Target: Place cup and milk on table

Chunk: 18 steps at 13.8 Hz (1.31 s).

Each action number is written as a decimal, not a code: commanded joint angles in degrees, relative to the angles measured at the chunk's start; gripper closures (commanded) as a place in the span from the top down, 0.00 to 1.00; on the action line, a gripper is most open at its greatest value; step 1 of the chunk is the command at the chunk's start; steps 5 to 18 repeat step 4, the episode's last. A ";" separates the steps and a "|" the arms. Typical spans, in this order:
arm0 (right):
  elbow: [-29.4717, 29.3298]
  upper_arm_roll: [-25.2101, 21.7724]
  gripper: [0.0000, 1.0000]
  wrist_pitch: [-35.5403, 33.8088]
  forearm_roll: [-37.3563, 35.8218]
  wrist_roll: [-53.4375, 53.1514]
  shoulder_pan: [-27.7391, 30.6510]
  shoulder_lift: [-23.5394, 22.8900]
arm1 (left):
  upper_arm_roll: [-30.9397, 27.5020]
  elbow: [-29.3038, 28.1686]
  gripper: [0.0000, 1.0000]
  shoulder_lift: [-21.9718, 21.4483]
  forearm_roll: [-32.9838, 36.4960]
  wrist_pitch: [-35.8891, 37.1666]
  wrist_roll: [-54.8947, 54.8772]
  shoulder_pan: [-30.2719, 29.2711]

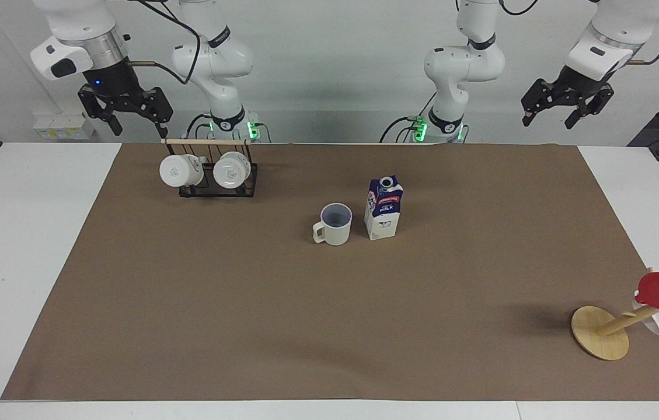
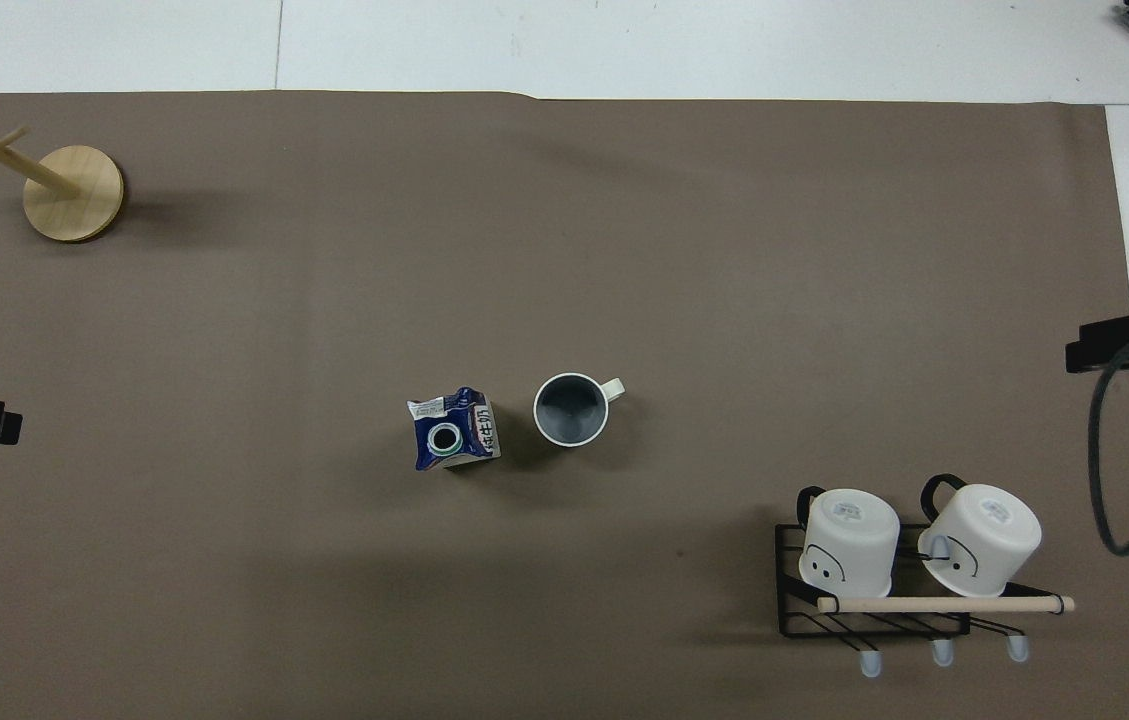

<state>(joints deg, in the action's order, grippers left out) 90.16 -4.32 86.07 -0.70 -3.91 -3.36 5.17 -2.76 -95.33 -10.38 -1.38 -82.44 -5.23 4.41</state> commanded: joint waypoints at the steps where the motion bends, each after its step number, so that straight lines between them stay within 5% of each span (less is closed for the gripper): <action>1: 0.01 0.28 1.00 -0.20 1.05 -0.49 0.64 0.10 | 0.21 0.41 1.00 -0.34 1.03 -0.62 -2.15 -0.46; 18: 0.01 0.28 1.00 -0.20 1.05 -0.49 0.64 0.10 | 0.21 0.41 1.00 -0.34 1.12 -0.97 -2.94 -0.46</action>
